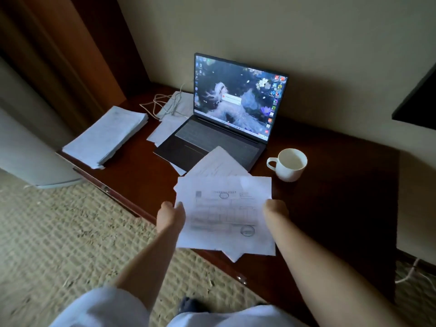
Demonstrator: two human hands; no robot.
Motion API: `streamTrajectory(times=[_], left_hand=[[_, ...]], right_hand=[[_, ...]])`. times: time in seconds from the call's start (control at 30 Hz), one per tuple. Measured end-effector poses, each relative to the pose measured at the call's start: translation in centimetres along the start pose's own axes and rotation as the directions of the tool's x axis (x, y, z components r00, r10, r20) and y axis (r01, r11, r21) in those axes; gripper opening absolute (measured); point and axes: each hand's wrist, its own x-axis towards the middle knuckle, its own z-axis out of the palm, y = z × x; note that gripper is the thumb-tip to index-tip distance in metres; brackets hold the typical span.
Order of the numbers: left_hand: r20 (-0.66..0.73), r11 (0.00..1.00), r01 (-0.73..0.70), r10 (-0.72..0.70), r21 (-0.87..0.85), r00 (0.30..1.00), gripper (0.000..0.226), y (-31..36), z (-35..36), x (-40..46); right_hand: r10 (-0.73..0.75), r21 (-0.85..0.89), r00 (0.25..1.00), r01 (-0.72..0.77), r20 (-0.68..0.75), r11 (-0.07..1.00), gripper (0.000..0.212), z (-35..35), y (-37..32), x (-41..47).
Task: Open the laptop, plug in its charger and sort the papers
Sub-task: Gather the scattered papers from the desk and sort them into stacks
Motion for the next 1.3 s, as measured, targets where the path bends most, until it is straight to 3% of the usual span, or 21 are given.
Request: streamTrajectory(times=[0.1, 0.23, 0.33, 0.4, 0.5, 0.63, 0.8, 0.9, 1.07, 1.2, 1.3], left_hand=[[0.103, 0.997, -0.023, 0.015, 0.078, 0.995, 0.039, -0.6, -0.6, 0.6], [0.058, 0.999, -0.01, 0.009, 0.03, 0.998, 0.046, -1.1, -1.6, 2.4], [0.035, 0.997, 0.041, -0.043, 0.065, 0.998, 0.047, -1.5, -2.2, 3.2], [0.053, 0.994, 0.041, -0.047, 0.1, 0.997, 0.047, -2.1, -2.2, 3.6], [0.086, 0.991, 0.017, -0.028, 0.13, 0.996, 0.047, -2.5, -2.2, 4.2], [0.104, 0.992, -0.019, 0.006, 0.124, 0.995, 0.045, -2.9, -2.1, 4.9], [0.145, 0.975, -0.208, 0.195, 0.084, 0.97, 0.053, -3.1, -2.5, 5.0], [0.105, 0.98, -0.2, 0.198, 0.002, 0.974, 0.052, -2.3, -2.6, 5.1], [0.144, 0.99, -0.082, 0.098, -0.11, 0.985, 0.042, -0.3, -2.0, 4.6], [0.216, 0.99, -0.022, 0.052, -0.141, 0.975, 0.041, 0.2, -0.9, 4.5], [0.225, 0.988, -0.019, 0.054, -0.153, 0.973, 0.033, 0.6, -0.5, 4.4]], right_hand=[[-0.032, 0.076, 0.993, 0.024, 0.112, 0.997, 0.039, 2.9, -1.1, -0.5], [-0.06, 0.032, 0.99, 0.057, 0.124, 0.998, 0.038, 6.2, -1.5, -2.0], [-0.217, -0.14, 0.975, 0.209, -0.043, 0.968, 0.035, 7.2, -1.6, -2.8], [-0.352, -0.185, 0.916, 0.319, -0.189, 0.93, 0.045, 7.6, -1.4, -3.2], [-0.391, 0.0, 0.876, 0.408, -0.282, 0.913, 0.063, 7.8, -2.2, -3.4], [-0.394, 0.079, 0.865, 0.436, -0.31, 0.896, 0.061, 8.2, -3.1, -3.8], [-0.368, 0.115, 0.857, 0.432, -0.362, 0.894, 0.04, 8.4, -3.2, -4.2], [-0.185, 0.264, 0.862, 0.339, -0.473, 0.903, 0.03, 8.0, -3.3, -4.3], [0.005, 0.454, 0.933, 0.171, -0.361, 0.874, 0.033, 8.5, -2.6, -4.3], [-0.039, 0.277, 0.98, 0.093, -0.197, 0.956, 0.044, 8.6, -1.9, -3.9], [-0.075, -0.151, 0.986, 0.053, -0.147, 0.987, 0.042, 7.9, -1.6, -3.9]])
